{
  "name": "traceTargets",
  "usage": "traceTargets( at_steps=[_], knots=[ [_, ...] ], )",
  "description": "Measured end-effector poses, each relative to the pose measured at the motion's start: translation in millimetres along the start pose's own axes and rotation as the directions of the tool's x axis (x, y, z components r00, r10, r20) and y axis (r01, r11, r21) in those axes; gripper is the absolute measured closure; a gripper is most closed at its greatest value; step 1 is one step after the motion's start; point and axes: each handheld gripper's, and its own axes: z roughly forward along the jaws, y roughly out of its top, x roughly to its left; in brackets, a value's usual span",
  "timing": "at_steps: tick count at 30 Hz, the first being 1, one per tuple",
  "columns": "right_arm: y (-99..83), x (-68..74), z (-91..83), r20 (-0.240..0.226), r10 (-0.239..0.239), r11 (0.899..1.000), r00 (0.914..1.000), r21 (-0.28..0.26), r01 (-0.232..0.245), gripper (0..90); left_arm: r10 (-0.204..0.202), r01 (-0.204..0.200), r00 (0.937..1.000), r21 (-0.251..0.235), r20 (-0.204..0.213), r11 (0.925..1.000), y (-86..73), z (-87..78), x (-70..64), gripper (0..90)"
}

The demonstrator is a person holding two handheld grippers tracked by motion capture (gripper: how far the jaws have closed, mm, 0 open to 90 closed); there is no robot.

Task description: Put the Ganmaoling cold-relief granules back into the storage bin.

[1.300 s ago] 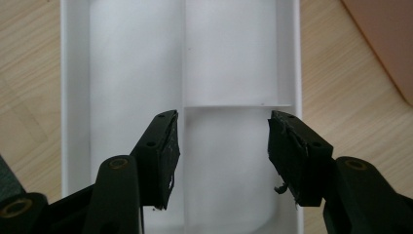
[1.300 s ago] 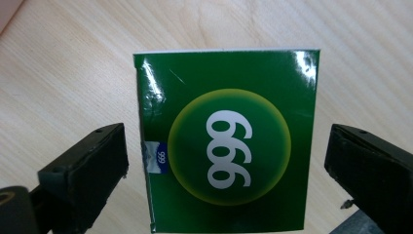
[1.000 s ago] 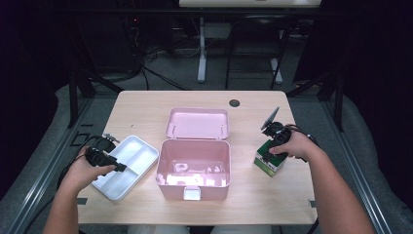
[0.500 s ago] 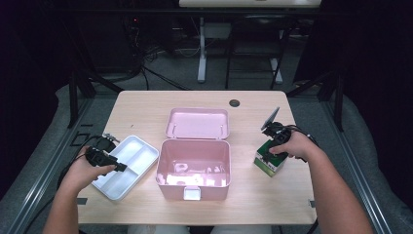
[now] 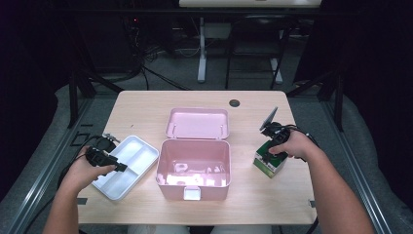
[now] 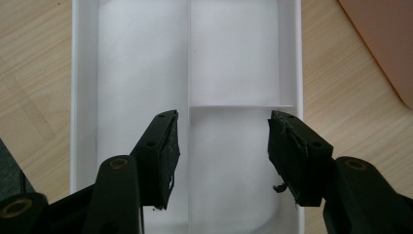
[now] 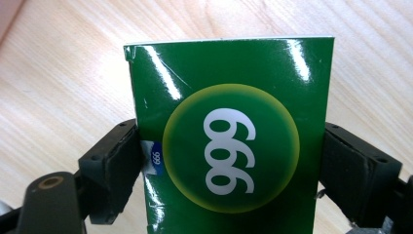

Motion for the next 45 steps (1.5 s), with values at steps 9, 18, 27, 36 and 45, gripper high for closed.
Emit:
traceTargets(
  at_steps=[9, 18, 27, 36, 45],
  knots=[
    [1.1, 5.8, -11.8, 0.011, -0.034, 0.999, 0.9994, -0.002, 0.034, 16.1, 0.006, -0.006, 1.0000, 0.002, 0.001, 1.0000, 0.0, -0.5, -0.4, 44.9],
    [2.6, 14.4, -37.2, 0.043, -0.096, 0.995, 0.9944, -0.028, 0.098, 16.3, 0.005, -0.005, 1.0000, -0.001, 0.002, 1.0000, -0.2, -1.3, -0.6, 44.9],
    [7.3, 32.3, -71.3, 0.069, -0.260, 0.964, 0.9633, -0.049, 0.263, 16.4, 0.007, -0.007, 0.9999, -0.003, 0.009, 1.0000, 0.0, -0.7, -1.1, 45.0],
    [14.5, 51.4, -94.7, 0.080, -0.400, 0.915, 0.9131, -0.032, 0.403, 16.5, 0.008, -0.008, 0.9999, -0.002, 0.014, 1.0000, 0.0, -0.3, -1.3, 44.9],
    [22.8, 78.8, -118.5, 0.072, -0.500, 0.863, 0.8629, -0.042, 0.504, 16.6, 0.011, -0.011, 0.9998, -0.004, 0.015, 0.9999, 0.4, -0.9, -2.1, 44.9]
  ],
)
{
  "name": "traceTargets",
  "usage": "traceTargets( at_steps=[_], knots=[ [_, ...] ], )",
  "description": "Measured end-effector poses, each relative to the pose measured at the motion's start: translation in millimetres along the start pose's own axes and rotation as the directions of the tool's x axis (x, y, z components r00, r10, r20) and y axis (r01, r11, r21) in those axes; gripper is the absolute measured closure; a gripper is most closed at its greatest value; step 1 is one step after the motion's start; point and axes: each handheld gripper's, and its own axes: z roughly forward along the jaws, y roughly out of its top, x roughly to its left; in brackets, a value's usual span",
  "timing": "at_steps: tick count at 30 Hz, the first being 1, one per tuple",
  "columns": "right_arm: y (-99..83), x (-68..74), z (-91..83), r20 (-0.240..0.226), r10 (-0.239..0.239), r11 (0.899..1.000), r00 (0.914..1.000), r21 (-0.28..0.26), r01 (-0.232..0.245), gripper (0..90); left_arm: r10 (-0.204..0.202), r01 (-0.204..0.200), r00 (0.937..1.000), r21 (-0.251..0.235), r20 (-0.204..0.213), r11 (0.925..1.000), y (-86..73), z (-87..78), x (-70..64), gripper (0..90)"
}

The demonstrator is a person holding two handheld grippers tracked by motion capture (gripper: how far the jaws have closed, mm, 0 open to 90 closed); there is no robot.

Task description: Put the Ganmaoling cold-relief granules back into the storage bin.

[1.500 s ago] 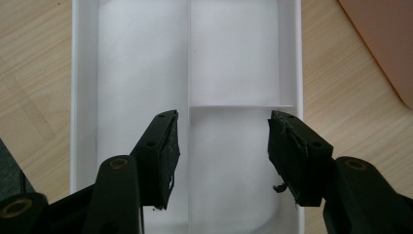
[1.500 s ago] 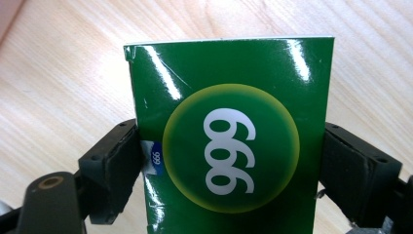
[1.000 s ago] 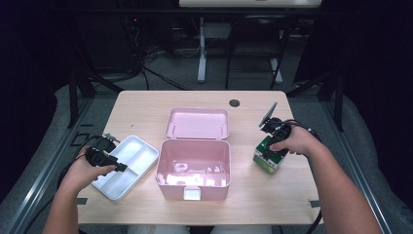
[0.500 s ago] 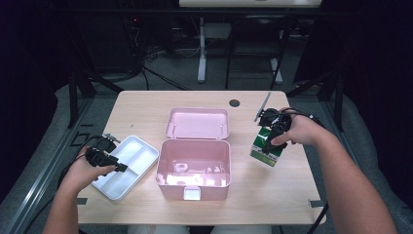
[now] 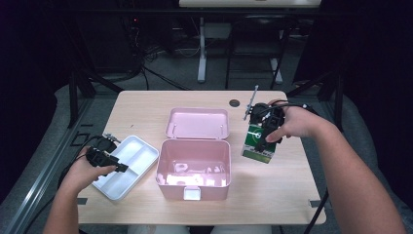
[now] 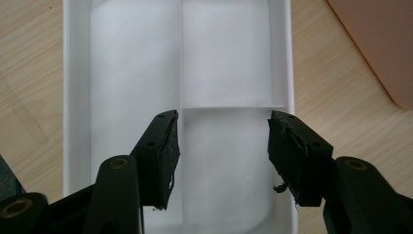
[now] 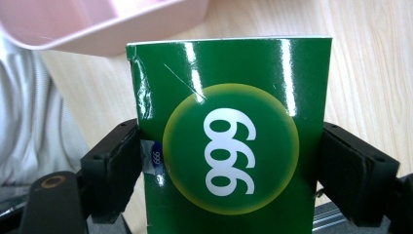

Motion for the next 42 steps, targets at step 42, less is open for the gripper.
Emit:
traceTargets(
  at_steps=[42],
  knots=[
    [90.4, 62.8, -18.5, -0.038, -0.244, 0.970, 0.9691, -0.018, 0.243, 16.7, 0.005, -0.005, 0.9999, 0.000, 0.009, 1.0000, -0.3, -0.8, 0.1, 44.9]
  ],
)
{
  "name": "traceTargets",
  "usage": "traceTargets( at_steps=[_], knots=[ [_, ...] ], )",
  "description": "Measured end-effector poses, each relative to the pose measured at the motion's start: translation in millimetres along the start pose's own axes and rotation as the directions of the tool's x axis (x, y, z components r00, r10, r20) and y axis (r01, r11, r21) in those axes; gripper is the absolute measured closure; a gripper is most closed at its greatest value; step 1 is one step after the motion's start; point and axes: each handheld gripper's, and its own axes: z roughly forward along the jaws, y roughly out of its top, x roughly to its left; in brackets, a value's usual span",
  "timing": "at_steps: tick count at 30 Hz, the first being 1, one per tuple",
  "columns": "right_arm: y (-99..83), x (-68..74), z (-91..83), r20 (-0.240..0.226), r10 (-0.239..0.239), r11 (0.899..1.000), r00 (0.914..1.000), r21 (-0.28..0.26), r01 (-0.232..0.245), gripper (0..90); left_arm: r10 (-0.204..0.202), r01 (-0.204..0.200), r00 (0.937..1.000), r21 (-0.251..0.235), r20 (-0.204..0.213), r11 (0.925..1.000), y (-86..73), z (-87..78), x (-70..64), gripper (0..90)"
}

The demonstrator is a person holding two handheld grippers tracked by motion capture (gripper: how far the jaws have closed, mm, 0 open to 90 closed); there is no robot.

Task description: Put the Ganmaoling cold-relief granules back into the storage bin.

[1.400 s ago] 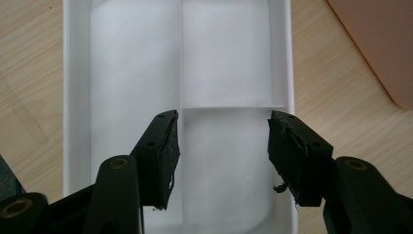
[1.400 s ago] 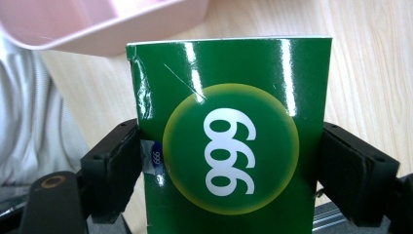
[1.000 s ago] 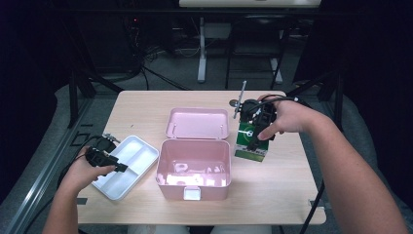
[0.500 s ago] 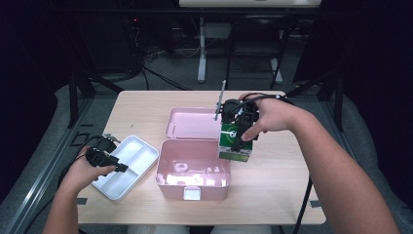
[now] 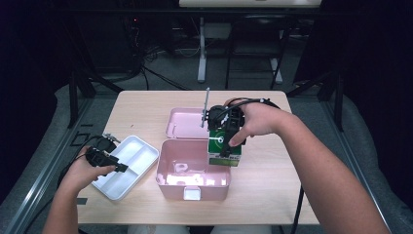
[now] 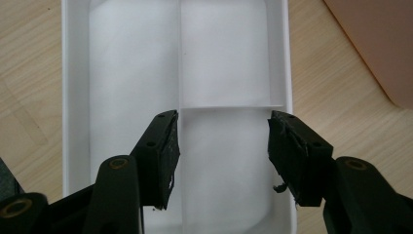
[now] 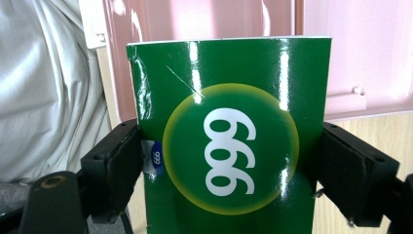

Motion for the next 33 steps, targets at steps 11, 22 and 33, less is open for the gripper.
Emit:
traceTargets(
  at_steps=[11, 22, 33],
  knots=[
    [14.0, 5.9, 8.8, -0.002, 0.000, 1.000, 1.0000, 0.004, 0.000, 16.7, 0.002, -0.002, 1.0000, 0.000, 0.003, 1.0000, 0.3, 0.2, -0.5, 44.7],
    [23.5, 8.7, 21.2, -0.009, -0.012, 1.000, 0.9999, 0.028, 0.012, 16.7, -0.002, 0.002, 1.0000, -0.002, 0.004, 1.0000, -0.5, -0.8, 0.2, 44.6],
    [21.5, 7.7, 41.1, -0.019, -0.006, 1.000, 0.9998, 0.029, 0.007, 16.6, 0.000, 0.000, 1.0000, 0.004, 0.008, 1.0000, -0.1, 1.1, -0.3, 44.6]
  ],
)
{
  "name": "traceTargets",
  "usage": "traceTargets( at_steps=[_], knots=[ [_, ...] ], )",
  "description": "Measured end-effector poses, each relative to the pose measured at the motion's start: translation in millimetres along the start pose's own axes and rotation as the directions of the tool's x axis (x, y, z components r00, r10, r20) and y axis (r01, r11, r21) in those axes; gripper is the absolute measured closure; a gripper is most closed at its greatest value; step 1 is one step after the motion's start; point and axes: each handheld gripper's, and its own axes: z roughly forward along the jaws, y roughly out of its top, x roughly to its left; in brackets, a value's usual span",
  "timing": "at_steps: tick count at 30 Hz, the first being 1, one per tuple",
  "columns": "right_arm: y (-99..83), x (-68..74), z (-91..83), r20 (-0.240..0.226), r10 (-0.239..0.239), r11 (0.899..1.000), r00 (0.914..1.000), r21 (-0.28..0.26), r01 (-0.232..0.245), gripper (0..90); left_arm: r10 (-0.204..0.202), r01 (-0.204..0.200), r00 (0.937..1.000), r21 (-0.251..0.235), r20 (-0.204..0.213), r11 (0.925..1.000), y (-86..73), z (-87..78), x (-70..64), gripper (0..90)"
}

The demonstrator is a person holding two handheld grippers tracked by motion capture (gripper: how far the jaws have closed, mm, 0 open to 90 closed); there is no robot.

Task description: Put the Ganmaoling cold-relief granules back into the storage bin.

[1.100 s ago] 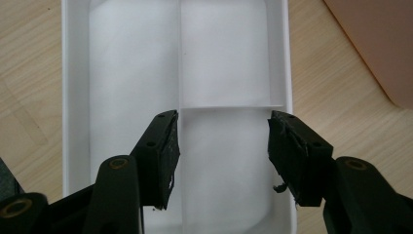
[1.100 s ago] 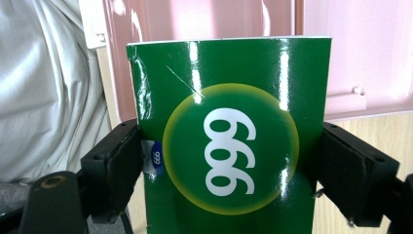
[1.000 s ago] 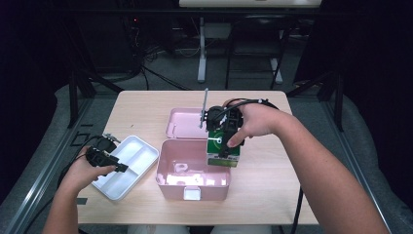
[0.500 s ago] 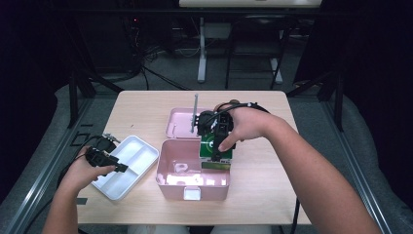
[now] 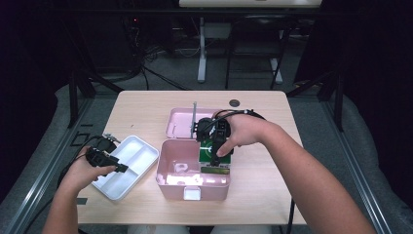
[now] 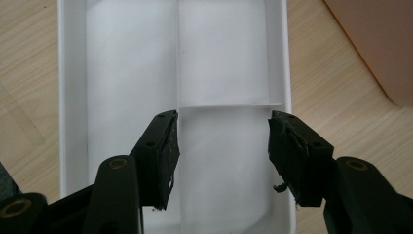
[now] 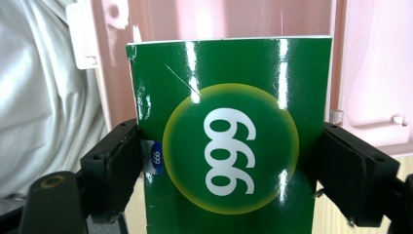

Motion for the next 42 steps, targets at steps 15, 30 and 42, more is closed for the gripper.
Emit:
traceTargets(
  at_steps=[15, 30, 42],
  knots=[
    [-2.3, -4.4, 34.2, -0.003, 0.006, 1.000, 1.0000, -0.025, -0.006, 16.4, 0.005, -0.005, 1.0000, 0.007, -0.004, 1.0000, 0.4, 1.6, 0.0, 44.6],
    [-2.8, -6.8, 57.1, -0.003, 0.009, 1.000, 1.0000, -0.005, -0.009, 16.0, 0.007, -0.007, 1.0000, 0.006, -0.003, 1.0000, 0.7, 2.2, -0.5, 44.6],
    [-4.9, -8.6, 71.4, -0.015, 0.016, 1.000, 0.9998, -0.002, -0.016, 16.0, 0.006, -0.006, 1.0000, 0.009, -0.002, 0.9999, 0.6, 3.5, 0.0, 44.6]
  ],
)
